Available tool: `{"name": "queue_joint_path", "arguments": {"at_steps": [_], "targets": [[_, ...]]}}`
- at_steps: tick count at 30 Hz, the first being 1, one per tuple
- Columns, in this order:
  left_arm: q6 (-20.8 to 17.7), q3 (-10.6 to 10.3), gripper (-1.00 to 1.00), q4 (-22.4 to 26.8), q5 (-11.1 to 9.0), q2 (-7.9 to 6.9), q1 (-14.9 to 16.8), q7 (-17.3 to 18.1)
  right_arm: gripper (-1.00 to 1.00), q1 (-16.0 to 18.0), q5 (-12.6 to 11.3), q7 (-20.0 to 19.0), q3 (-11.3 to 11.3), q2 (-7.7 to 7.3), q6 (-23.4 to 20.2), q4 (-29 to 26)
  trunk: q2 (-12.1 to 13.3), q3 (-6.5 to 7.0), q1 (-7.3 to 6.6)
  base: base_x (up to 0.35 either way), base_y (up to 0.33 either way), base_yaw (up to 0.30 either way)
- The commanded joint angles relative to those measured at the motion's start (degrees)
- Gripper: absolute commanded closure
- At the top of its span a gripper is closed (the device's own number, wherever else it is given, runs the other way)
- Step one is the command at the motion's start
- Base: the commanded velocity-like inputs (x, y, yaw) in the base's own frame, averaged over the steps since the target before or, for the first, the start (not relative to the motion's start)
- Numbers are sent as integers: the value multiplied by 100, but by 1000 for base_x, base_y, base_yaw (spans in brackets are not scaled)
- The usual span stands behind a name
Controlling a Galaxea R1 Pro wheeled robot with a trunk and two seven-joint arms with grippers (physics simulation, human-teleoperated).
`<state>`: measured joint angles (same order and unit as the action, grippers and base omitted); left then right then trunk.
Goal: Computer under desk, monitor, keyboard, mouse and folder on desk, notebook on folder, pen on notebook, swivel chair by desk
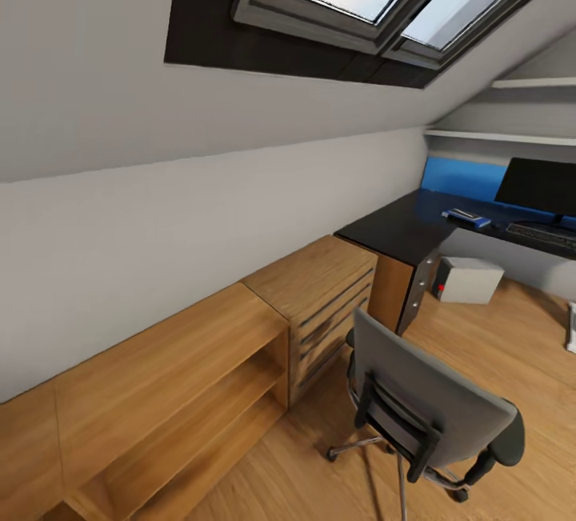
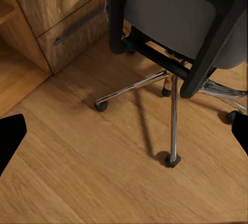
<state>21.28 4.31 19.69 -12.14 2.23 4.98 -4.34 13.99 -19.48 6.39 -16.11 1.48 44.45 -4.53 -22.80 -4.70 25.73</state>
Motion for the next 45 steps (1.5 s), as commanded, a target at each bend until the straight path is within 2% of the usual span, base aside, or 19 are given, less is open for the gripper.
{"name": "queue_joint_path", "arguments": {"at_steps": [1,23,45], "targets": [[14,24,-100,0,0,2,3,4,-100,7,-3,56,-50,1,12,5,-12,-12,5,152,163,-300],[16,19,-100,0,2,3,3,8,-100,7,-3,56,-50,1,20,5,-12,-12,5,170,189,-300],[9,26,-100,0,-5,-6,4,5,-100,7,-3,56,-50,1,19,5,-12,-12,5,60,100,-300]]}}
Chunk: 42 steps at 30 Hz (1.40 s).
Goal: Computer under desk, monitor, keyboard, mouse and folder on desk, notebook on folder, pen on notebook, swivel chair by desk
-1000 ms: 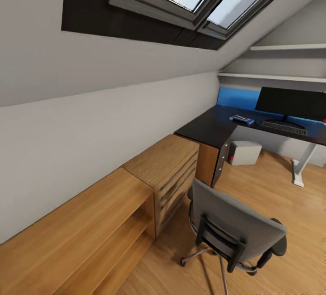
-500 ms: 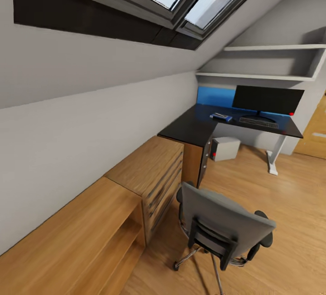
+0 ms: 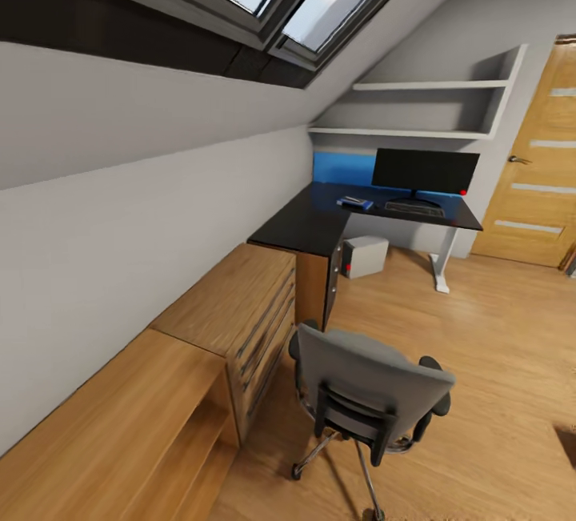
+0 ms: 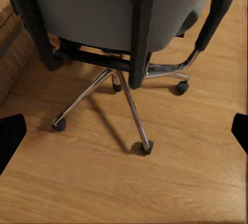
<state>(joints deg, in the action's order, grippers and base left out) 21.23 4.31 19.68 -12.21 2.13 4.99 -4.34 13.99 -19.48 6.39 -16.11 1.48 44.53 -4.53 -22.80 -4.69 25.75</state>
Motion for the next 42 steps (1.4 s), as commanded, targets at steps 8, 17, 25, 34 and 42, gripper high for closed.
{"name": "queue_joint_path", "arguments": {"at_steps": [8,17,25,34,42], "targets": [[12,34,-100,0,-1,-1,2,3,-100,7,-2,55,-50,1,11,5,-12,-12,4,22,91,-300],[12,35,-100,0,-1,-2,2,3,-100,7,-3,55,-50,1,8,5,-12,-12,4,1,3,-300],[12,35,-100,-1,-1,-2,2,3,-100,7,-3,73,-56,8,23,1,-12,-15,4,0,0,-177],[12,35,-100,-5,-1,-2,2,3,-100,7,5,61,-66,3,29,3,-12,-23,4,0,0,-214],[12,35,-100,0,-1,-2,2,3,-100,7,5,55,-67,1,29,5,-12,-23,4,0,26,-289]]}}
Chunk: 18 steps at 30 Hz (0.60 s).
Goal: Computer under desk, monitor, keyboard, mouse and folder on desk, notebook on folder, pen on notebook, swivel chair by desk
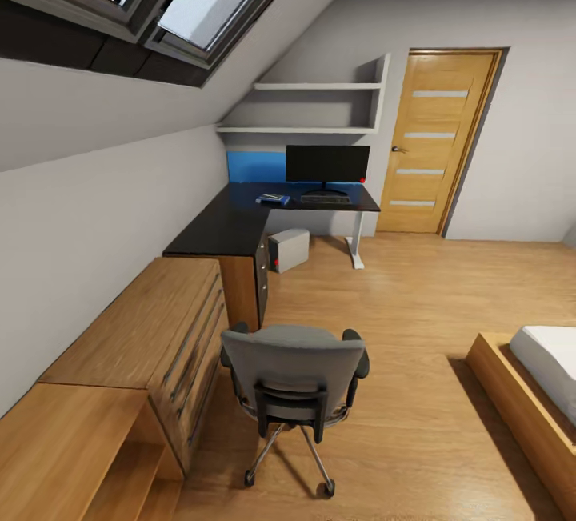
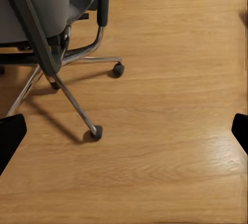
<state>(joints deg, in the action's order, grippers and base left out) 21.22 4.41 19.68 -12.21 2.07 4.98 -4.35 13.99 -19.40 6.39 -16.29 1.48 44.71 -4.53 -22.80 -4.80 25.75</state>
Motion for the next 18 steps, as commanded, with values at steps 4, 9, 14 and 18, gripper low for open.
{"name": "queue_joint_path", "arguments": {"at_steps": [4,9,14,18], "targets": [[14,25,-100,-1,0,4,4,4,-100,7,-3,56,-50,1,11,5,-12,-13,3,0,209,-296],[19,29,-100,-1,0,4,3,4,-100,7,-3,55,-50,2,11,5,-12,-13,3,0,176,-296],[21,38,-100,0,-6,4,3,4,-100,7,-3,55,-50,2,11,5,-12,-13,3,0,53,-296],[22,42,-100,1,-9,4,3,9,-100,7,1,55,-50,1,11,5,-12,-13,3,0,56,-289]]}}
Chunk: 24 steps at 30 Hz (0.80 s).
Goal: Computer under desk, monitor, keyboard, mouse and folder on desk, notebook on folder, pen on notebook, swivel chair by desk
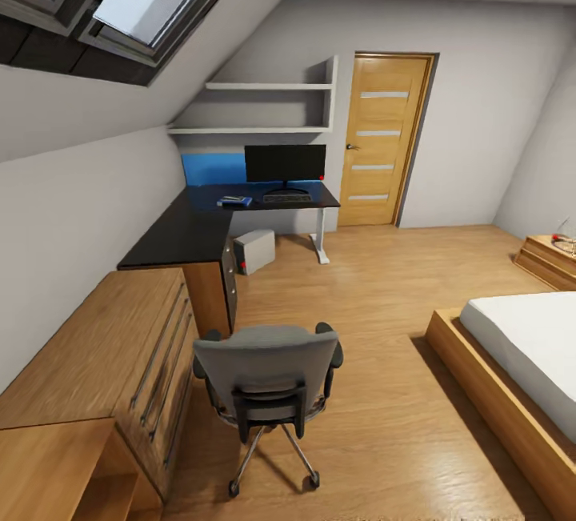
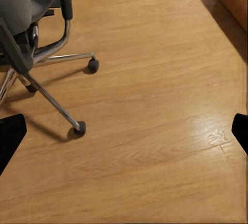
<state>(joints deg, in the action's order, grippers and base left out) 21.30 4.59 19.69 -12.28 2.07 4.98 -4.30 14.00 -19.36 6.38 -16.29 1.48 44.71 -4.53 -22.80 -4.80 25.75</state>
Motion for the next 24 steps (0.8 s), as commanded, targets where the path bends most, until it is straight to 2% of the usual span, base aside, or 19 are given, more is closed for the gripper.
{"name": "queue_joint_path", "arguments": {"at_steps": [1,8,24], "targets": [[14,24,-100,0,-2,4,3,5,-100,7,-3,56,-49,1,11,5,-12,-12,3,0,163,-250],[14,25,-100,0,-2,4,3,3,-100,7,1,56,-55,10,11,5,-12,-12,3,0,159,-149],[21,19,-100,53,-13,7,3,0,-100,7,-5,56,-51,5,8,5,-12,-12,3,0,17,-15]]}}
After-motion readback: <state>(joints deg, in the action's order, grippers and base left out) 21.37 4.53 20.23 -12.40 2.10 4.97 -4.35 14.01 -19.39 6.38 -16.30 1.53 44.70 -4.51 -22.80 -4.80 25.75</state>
